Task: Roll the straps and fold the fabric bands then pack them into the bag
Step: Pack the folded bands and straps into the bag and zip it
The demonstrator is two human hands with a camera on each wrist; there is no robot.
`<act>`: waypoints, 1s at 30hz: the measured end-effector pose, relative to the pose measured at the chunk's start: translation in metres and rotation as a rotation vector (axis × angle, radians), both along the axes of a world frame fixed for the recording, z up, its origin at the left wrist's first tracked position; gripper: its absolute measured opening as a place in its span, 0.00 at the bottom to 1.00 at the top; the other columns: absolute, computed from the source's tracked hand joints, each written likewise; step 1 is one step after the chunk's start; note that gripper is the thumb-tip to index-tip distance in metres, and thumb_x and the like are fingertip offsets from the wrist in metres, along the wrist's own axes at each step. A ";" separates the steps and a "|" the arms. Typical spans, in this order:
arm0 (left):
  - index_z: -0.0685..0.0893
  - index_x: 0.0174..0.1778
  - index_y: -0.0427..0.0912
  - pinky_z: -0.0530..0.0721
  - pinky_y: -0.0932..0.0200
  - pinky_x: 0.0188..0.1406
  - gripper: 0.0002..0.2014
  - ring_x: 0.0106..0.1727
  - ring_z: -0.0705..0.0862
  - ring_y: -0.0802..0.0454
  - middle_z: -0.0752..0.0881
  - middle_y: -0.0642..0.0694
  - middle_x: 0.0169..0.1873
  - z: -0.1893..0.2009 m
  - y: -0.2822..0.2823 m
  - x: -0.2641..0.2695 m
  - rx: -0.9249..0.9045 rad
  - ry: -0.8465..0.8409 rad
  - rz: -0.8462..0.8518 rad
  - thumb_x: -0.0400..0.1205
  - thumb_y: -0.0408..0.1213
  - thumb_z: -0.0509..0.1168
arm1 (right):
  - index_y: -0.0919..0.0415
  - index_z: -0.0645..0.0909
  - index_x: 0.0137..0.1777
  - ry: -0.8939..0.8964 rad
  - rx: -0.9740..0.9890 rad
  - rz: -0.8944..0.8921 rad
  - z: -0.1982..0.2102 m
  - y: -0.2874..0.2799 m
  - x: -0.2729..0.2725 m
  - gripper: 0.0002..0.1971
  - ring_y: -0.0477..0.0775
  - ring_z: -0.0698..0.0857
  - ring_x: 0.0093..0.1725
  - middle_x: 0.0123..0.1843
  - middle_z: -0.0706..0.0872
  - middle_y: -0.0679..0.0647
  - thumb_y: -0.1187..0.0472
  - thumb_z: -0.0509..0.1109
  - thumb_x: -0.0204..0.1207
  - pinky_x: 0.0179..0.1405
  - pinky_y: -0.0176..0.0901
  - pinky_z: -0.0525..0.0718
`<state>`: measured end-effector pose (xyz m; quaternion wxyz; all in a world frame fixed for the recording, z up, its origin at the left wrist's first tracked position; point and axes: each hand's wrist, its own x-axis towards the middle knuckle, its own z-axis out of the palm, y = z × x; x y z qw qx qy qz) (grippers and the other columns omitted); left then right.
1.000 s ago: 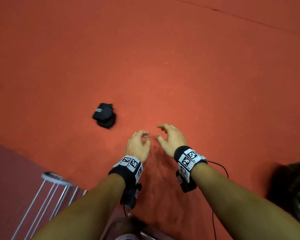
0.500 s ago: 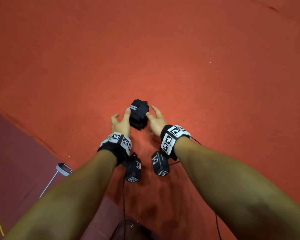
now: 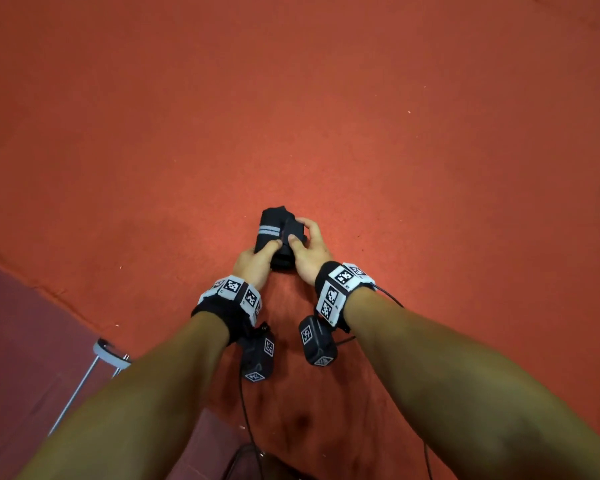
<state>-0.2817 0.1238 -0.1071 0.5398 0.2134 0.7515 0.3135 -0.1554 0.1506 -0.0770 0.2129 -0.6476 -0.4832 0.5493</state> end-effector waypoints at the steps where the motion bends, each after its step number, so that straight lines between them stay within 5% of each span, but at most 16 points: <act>1: 0.89 0.43 0.48 0.87 0.40 0.60 0.30 0.49 0.91 0.40 0.92 0.46 0.41 0.004 -0.003 0.008 -0.006 -0.021 -0.005 0.56 0.67 0.71 | 0.40 0.69 0.74 0.012 0.007 -0.012 0.004 -0.004 0.011 0.17 0.55 0.87 0.53 0.58 0.87 0.50 0.53 0.61 0.87 0.55 0.49 0.86; 7: 0.81 0.53 0.48 0.87 0.43 0.55 0.28 0.49 0.88 0.49 0.89 0.48 0.47 0.067 -0.013 0.097 0.092 -0.032 -0.107 0.63 0.62 0.67 | 0.15 0.66 0.65 0.090 0.029 -0.204 0.031 -0.039 0.090 0.22 0.54 0.88 0.60 0.65 0.87 0.49 0.34 0.63 0.72 0.64 0.60 0.86; 13: 0.84 0.54 0.44 0.87 0.40 0.56 0.30 0.51 0.90 0.43 0.91 0.43 0.49 0.115 -0.036 0.224 0.187 -0.130 -0.331 0.64 0.61 0.68 | 0.37 0.74 0.74 0.107 0.117 -0.510 0.085 -0.089 0.211 0.35 0.49 0.88 0.60 0.61 0.89 0.47 0.28 0.62 0.66 0.67 0.57 0.84; 19: 0.82 0.62 0.49 0.88 0.46 0.51 0.30 0.54 0.89 0.49 0.90 0.46 0.54 0.160 -0.087 0.373 0.264 -0.232 -0.585 0.66 0.60 0.67 | 0.39 0.78 0.71 0.096 0.211 -0.770 0.132 -0.160 0.352 0.33 0.47 0.87 0.61 0.61 0.89 0.45 0.30 0.65 0.65 0.67 0.56 0.84; 23: 0.83 0.57 0.57 0.84 0.39 0.63 0.25 0.57 0.88 0.50 0.90 0.52 0.53 0.174 -0.127 0.468 0.297 -0.214 -0.767 0.66 0.63 0.67 | 0.40 0.79 0.69 0.073 0.236 -0.908 0.149 -0.214 0.443 0.28 0.48 0.88 0.59 0.59 0.89 0.46 0.34 0.66 0.68 0.67 0.58 0.84; 26: 0.83 0.56 0.55 0.84 0.43 0.61 0.27 0.56 0.88 0.50 0.90 0.53 0.52 0.186 -0.159 0.532 0.330 -0.193 -0.865 0.65 0.64 0.66 | 0.42 0.79 0.69 0.036 0.268 -0.988 0.157 -0.252 0.506 0.29 0.47 0.87 0.61 0.61 0.89 0.46 0.34 0.67 0.68 0.68 0.54 0.83; 30: 0.81 0.62 0.53 0.83 0.51 0.58 0.19 0.54 0.87 0.57 0.89 0.57 0.53 0.197 -0.191 0.599 0.390 -0.121 -1.016 0.78 0.57 0.68 | 0.43 0.77 0.73 0.003 0.265 -0.993 0.161 -0.292 0.579 0.26 0.48 0.86 0.63 0.63 0.88 0.46 0.38 0.69 0.76 0.66 0.48 0.83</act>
